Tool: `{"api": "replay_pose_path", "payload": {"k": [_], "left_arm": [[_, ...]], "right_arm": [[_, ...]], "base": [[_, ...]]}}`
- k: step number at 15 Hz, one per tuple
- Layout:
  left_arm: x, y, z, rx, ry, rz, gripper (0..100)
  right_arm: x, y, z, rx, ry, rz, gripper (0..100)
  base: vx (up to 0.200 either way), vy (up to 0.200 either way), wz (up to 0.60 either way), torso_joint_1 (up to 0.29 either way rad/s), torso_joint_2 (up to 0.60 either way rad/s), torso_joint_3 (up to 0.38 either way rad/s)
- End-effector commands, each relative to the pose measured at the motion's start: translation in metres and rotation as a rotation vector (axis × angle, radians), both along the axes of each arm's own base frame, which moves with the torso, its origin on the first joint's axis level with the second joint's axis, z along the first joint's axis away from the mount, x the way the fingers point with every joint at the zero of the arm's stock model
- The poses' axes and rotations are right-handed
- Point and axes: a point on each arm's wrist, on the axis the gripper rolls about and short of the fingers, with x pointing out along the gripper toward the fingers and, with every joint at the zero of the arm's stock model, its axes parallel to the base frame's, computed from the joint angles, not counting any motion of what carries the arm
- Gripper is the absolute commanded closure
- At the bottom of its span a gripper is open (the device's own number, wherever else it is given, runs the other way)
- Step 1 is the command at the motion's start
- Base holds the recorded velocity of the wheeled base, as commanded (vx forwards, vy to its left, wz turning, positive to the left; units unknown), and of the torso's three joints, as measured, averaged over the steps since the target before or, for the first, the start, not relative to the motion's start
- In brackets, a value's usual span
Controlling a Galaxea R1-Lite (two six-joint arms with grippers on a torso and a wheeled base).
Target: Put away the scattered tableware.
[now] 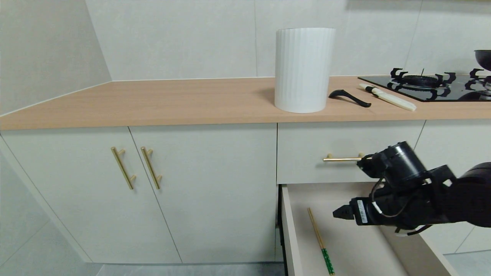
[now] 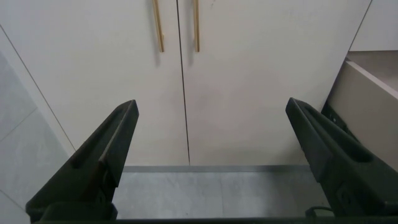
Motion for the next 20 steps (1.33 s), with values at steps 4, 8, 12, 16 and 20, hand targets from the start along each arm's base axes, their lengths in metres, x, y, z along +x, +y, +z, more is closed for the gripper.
{"api": "replay_pose_path", "payload": {"k": [4,8,12,16,20], "left_arm": [[0.000,0.000,0.000,0.000,0.000,0.001,0],[0.000,0.000,0.000,0.000,0.000,0.001,0],[0.000,0.000,0.000,0.000,0.000,0.001,0],[0.000,0.000,0.000,0.000,0.000,0.001,0],[0.000,0.000,0.000,0.000,0.000,0.001,0]], "right_arm": [[-0.043,-0.029,0.060,0.023,-0.239,0.021,0],[-0.040,-0.040,0.062,-0.034,-0.263,-0.018,0],[-0.039,-0.043,0.062,-0.037,-0.267,-0.030,0],[-0.038,-0.046,0.062,-0.043,-0.267,-0.042,0],[-0.036,-0.048,0.061,-0.055,-0.265,-0.045,0]], "base": [[0.000,0.000,0.00,0.000,0.00,0.000],[0.000,0.000,0.00,0.000,0.00,0.000],[0.000,0.000,0.00,0.000,0.00,0.000],[0.000,0.000,0.00,0.074,-0.25,-0.253],[0.000,0.000,0.00,0.133,-0.52,-0.310]]}}
